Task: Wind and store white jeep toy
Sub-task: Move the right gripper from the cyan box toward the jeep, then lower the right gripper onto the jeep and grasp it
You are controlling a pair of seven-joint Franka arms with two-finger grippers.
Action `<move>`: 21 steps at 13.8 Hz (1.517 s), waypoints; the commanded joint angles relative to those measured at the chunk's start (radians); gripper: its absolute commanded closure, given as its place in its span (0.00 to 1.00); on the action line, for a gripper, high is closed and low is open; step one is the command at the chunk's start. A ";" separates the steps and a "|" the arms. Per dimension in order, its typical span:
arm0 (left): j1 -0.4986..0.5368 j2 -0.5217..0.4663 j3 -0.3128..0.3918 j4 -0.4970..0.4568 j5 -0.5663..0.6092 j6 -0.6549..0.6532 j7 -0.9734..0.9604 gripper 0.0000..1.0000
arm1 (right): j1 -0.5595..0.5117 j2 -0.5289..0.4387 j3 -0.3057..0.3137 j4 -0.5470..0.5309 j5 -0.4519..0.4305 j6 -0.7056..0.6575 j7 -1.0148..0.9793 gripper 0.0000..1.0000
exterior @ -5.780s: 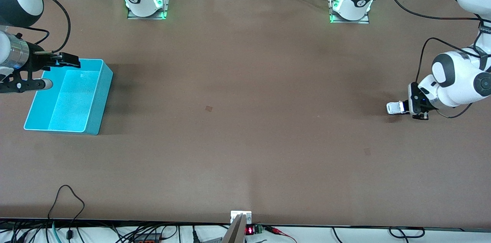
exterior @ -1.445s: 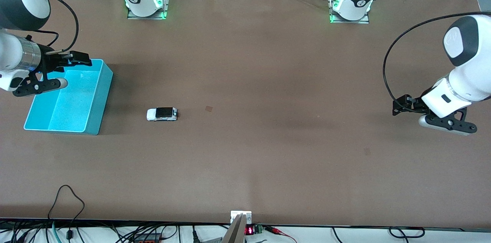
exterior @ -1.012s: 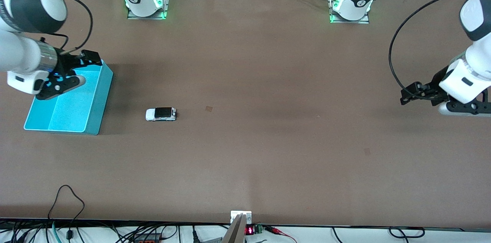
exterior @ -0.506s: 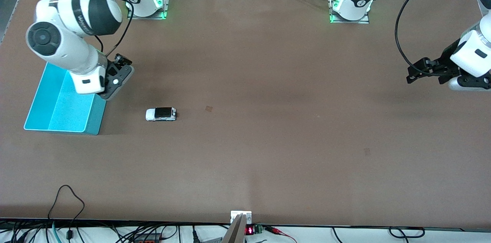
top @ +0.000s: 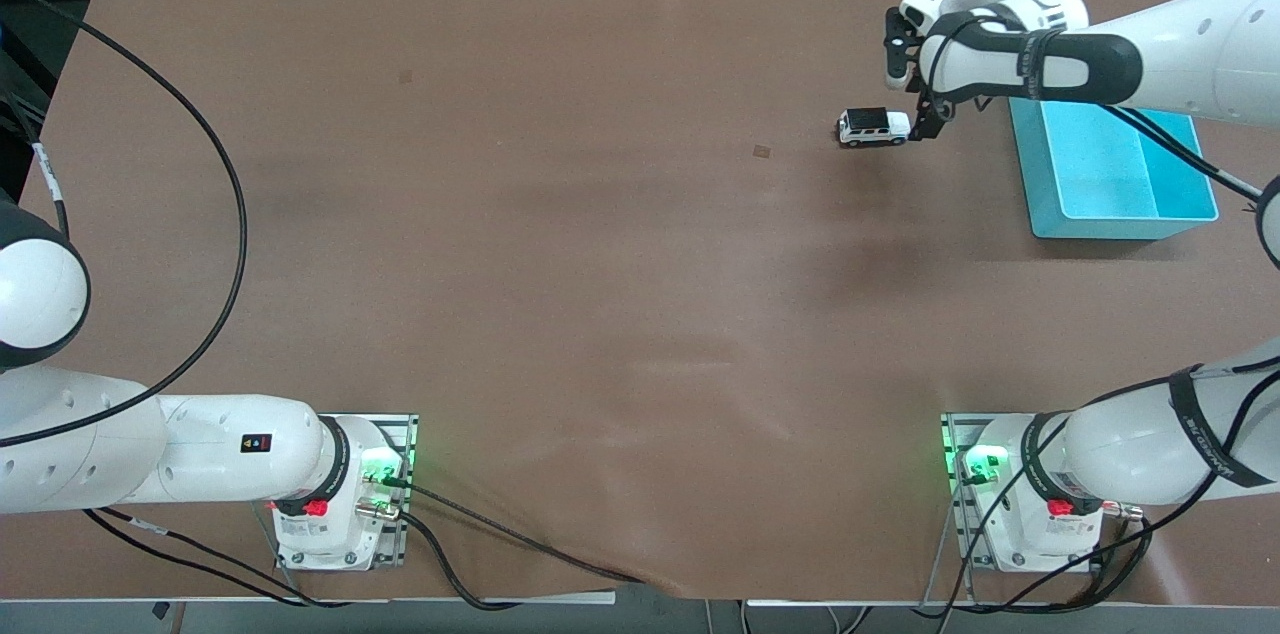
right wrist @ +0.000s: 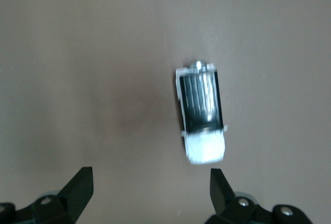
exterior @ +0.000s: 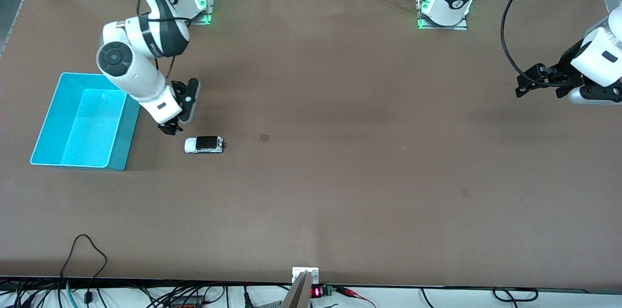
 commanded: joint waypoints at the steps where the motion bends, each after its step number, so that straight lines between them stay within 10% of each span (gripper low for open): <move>1: -0.004 -0.008 0.009 0.041 -0.004 -0.049 -0.047 0.00 | 0.019 0.044 0.005 0.003 -0.016 0.070 -0.038 0.00; 19: 0.008 -0.022 -0.005 0.026 -0.001 -0.097 -0.022 0.00 | 0.021 0.280 0.005 0.051 -0.097 0.348 -0.041 0.00; 21: 0.010 -0.022 -0.005 0.026 -0.001 -0.097 -0.022 0.00 | 0.021 0.292 0.005 0.063 -0.097 0.346 -0.041 0.34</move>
